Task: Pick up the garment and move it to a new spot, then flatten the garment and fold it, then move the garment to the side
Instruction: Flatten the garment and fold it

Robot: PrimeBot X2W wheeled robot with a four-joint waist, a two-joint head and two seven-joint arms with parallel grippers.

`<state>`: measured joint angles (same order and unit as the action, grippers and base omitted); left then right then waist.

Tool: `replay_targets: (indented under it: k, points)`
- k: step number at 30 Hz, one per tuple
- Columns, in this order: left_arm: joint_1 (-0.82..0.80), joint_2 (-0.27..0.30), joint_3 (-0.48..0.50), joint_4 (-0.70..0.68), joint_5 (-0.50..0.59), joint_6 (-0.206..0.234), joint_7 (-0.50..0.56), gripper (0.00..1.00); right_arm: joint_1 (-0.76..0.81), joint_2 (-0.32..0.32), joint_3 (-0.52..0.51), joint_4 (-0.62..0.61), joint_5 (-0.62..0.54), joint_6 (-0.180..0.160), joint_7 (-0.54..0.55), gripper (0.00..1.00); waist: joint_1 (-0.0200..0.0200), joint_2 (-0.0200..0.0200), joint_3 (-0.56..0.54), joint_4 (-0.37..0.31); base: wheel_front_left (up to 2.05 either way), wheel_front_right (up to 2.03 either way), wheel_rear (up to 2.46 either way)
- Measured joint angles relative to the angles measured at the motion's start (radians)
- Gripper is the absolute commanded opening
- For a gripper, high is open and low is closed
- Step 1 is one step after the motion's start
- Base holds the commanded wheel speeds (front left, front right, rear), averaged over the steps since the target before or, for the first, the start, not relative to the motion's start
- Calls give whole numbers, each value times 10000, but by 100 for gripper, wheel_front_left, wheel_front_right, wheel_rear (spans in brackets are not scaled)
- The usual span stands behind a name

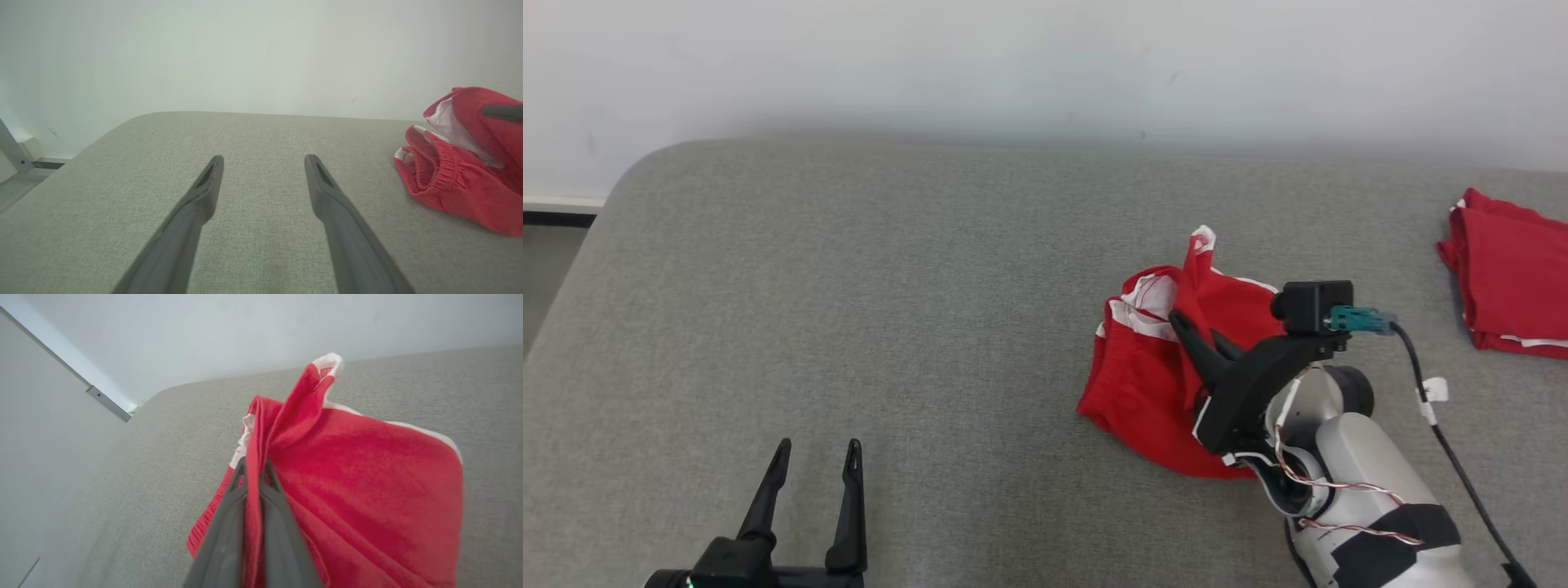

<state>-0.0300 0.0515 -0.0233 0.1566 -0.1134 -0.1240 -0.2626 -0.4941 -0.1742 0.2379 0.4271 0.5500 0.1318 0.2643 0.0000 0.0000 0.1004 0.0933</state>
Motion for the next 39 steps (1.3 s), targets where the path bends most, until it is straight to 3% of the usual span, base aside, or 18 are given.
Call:
replay_targets:
  k: [5, 12, 14, 15, 20, 25, 32, 39]
  points:
    - [-149, -4, -284, 128, -190, 58, 0, 100, -280, 652, 13, 1039, -100, 0, 100, 0, 0, 0, 134, 364, 0, 0, 0]
    - [-221, -2, -443, 196, -347, 144, 0, 100, -449, 1045, 245, 2173, -151, -2, -305, 0, 0, 0, 260, 584, 0, 0, 0]
    - [-222, -2, -456, 226, -376, 151, 0, 100, -503, 1081, 414, 2380, -151, -2, -510, 45, 0, 1, 260, 584, 0, 0, 0]
    - [-222, -2, -453, 236, -376, 153, 0, 100, -534, 1095, 489, 2456, -150, -2, -625, 100, 0, 0, 256, 576, 0, 0, 0]
    - [-222, -4, -410, 290, -370, 150, 0, 100, -671, 951, 849, 2364, -219, 0, -1490, 100, 0, 1, 173, 486, 0, 0, 0]
    - [-131, -4, -244, 280, -265, 119, 0, 100, -616, 330, 761, 1770, -109, 0, -2410, 100, -2, 0, 16, 302, 0, 0, 0]
    - [94, -2, 79, 180, -71, 92, 0, 100, -11, -454, 48, 796, -159, 0, -3421, 100, -2, 0, -164, -71, 0, 0, 0]
    - [177, -6, 322, 86, 54, 17, 0, 100, 996, -594, -671, 109, -278, 0, -3647, 100, -2, 0, -252, -429, 0, 0, 0]
